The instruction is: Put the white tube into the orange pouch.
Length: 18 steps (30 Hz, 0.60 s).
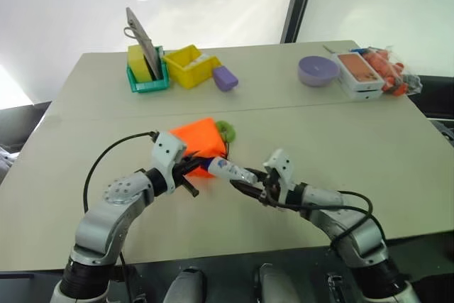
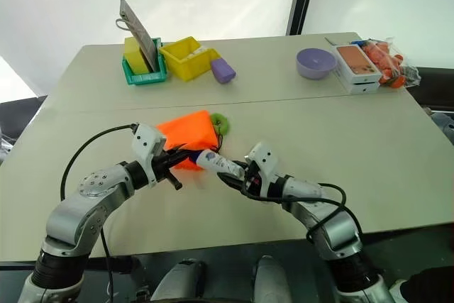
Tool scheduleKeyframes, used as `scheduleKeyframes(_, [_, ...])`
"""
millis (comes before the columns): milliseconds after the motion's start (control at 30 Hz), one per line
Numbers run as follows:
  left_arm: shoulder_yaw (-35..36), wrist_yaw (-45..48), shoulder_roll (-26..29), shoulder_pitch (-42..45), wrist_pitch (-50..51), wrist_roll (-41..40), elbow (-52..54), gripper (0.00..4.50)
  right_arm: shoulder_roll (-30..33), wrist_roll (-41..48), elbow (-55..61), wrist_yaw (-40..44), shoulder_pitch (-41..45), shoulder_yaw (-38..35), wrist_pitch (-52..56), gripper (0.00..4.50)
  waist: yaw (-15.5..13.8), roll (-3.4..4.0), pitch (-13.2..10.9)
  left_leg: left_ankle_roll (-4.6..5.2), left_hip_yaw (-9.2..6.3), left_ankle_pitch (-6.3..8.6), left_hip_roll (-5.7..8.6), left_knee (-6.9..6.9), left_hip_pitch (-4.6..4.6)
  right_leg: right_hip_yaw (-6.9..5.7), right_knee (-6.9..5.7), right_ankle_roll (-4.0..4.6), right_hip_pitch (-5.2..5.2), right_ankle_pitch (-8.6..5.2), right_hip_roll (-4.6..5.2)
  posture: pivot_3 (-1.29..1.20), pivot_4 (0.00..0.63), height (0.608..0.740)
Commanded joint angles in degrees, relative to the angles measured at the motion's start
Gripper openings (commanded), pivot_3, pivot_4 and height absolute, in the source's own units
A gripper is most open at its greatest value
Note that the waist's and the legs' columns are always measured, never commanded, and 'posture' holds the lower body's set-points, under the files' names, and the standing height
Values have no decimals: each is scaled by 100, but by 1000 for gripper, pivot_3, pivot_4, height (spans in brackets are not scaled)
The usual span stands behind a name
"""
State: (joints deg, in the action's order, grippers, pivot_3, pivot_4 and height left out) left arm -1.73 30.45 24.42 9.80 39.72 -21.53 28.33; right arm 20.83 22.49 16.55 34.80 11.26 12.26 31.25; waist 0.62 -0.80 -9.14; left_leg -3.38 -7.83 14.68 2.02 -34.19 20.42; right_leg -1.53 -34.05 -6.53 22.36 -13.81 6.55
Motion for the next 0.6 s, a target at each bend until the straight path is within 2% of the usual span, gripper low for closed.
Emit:
scheduleKeyframes(33, [-105,32,34,16,-3,-98,347,0,-310,-243,-200,-288,299,-2,-237,1438,0,0,0,0,0,0,0,0,-2,0,-2,0,-1,0,0,0,150,740])
scheduleKeyframes(600, [-363,37,80,-166,-83,-90,422,0,-1373,-1759,-1876,-1063,1861,825,-329,1438,18,6,5,-1,-7,-2,-1,0,-3,2,-9,15,4,9,-6,0,150,740])
